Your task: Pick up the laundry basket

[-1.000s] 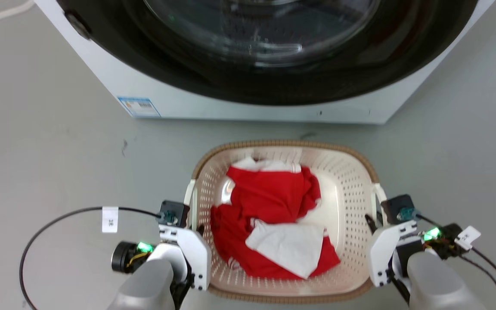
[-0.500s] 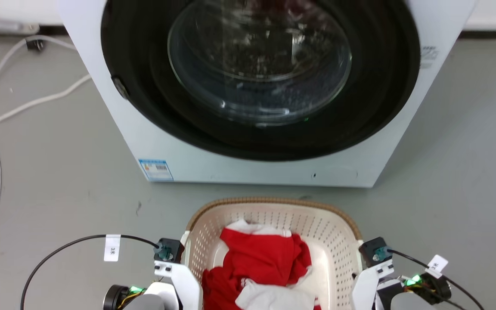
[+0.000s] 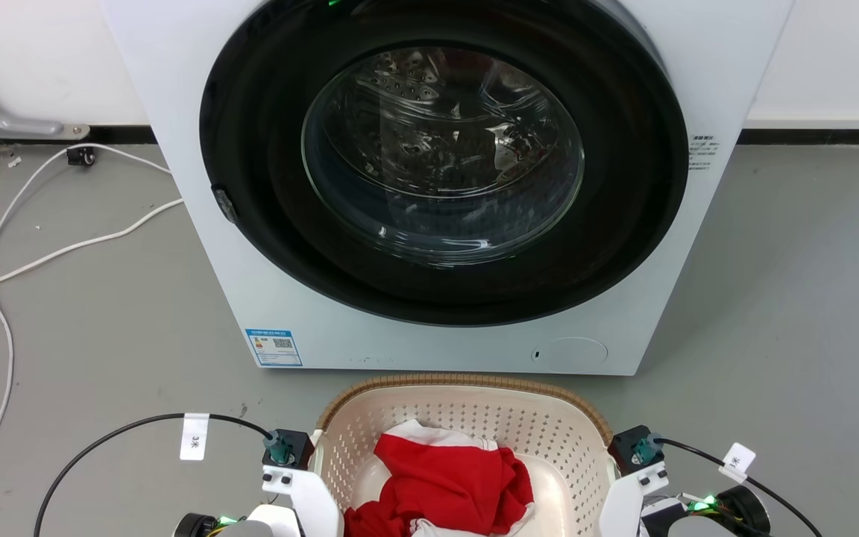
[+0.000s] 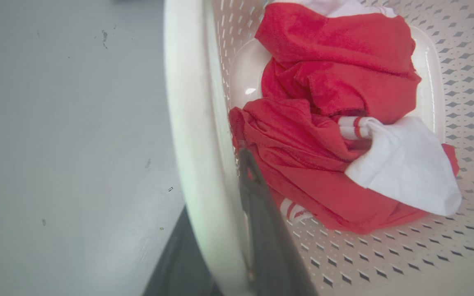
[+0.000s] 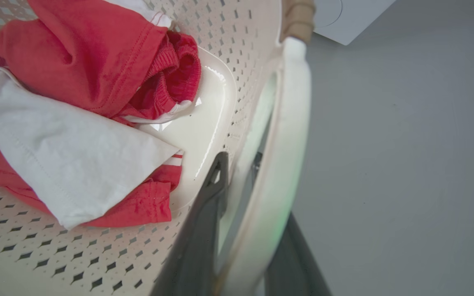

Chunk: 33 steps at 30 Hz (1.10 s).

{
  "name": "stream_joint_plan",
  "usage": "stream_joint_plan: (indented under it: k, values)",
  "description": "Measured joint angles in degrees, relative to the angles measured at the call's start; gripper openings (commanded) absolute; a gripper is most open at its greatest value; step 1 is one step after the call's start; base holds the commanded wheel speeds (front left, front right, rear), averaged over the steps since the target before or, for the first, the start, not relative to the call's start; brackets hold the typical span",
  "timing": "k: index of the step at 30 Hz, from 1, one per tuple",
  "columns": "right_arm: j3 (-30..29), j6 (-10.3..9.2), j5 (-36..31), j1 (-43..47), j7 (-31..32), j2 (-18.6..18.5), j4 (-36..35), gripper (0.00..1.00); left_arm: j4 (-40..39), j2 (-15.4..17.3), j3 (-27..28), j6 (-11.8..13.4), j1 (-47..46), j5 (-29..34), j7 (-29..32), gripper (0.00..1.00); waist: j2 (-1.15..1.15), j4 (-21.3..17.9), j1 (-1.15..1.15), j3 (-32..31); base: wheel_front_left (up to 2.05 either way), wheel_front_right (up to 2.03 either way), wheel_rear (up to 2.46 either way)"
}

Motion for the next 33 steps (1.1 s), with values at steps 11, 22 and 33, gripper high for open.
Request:
stream_joint_plan:
  k: [11, 22, 33]
  values:
    - [3.27, 0.0, 3.2, -0.97, 0.58, -0.03, 1.47, 0.0, 0.02, 0.23, -1.98, 0.0, 0.15, -2.43, 0.74, 0.0, 0.0, 0.09, 0.0, -0.9, 0.0, 0.0, 0.0]
    - [5.59, 0.0, 5.9, -1.74, 0.68, -0.03, 2.23, 0.0, 0.08, 0.49, -3.99, 0.0, 0.13, -4.44, 0.8, 0.0, 0.0, -0.13, 0.01, -0.9, 0.0, 0.0, 0.0]
    - [7.04, 0.0, 7.55, -2.09, 0.41, -0.04, 2.78, 0.0, 0.24, 0.66, -5.66, 0.0, -0.06, -6.19, 0.62, 0.0, 0.0, -0.13, 0.01, -0.85, 0.0, 0.0, 0.0]
